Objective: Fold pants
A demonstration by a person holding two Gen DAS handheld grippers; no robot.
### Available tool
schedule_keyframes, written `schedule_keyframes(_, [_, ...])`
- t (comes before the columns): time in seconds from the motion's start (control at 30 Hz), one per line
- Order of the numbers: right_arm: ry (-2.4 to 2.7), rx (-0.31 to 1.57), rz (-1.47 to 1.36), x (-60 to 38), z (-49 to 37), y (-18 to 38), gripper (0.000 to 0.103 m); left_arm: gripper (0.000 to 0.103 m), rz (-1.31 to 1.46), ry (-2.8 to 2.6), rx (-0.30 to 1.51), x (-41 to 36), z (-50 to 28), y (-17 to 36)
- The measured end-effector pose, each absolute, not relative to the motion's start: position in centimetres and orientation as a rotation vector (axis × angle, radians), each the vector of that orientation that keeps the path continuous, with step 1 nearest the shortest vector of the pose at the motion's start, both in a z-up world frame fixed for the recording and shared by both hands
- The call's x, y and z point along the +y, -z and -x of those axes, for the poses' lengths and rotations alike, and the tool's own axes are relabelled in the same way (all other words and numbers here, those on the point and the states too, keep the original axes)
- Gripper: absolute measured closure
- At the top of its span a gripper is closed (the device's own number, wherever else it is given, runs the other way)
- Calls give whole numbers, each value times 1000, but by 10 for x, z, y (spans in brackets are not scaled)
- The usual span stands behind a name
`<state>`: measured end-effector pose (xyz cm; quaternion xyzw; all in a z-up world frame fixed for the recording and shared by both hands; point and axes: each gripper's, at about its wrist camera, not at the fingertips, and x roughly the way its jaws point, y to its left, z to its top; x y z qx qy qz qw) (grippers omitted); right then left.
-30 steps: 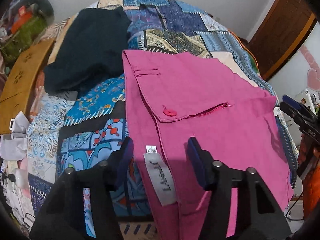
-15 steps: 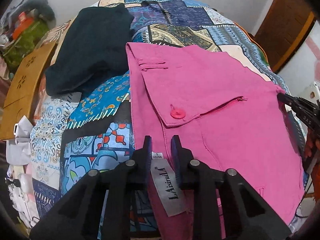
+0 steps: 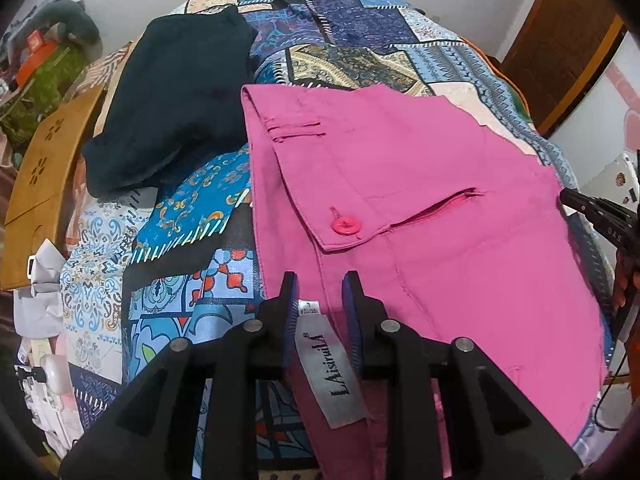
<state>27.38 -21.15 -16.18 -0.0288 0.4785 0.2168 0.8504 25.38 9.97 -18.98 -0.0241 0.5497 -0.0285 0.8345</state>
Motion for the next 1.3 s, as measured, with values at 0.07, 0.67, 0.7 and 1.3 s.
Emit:
schedule_keyframes(0.07, [-455,979,85,-211,-267,152,97,74,56,77,1154,98,-254,182])
schedule_keyframes(0.67, [-428,1042,16,-204,-313,173,61,51,254,108,1276,122,-321,208])
schedule_keyframes(0.7, [-435,1050,16,-204,-313,175,61,54,262,124,1275,122,-321,209])
schedule_keyframes(1.3, [-460,1096,219,-181,-312,201,94,96,65,11,1209,120,-313,213])
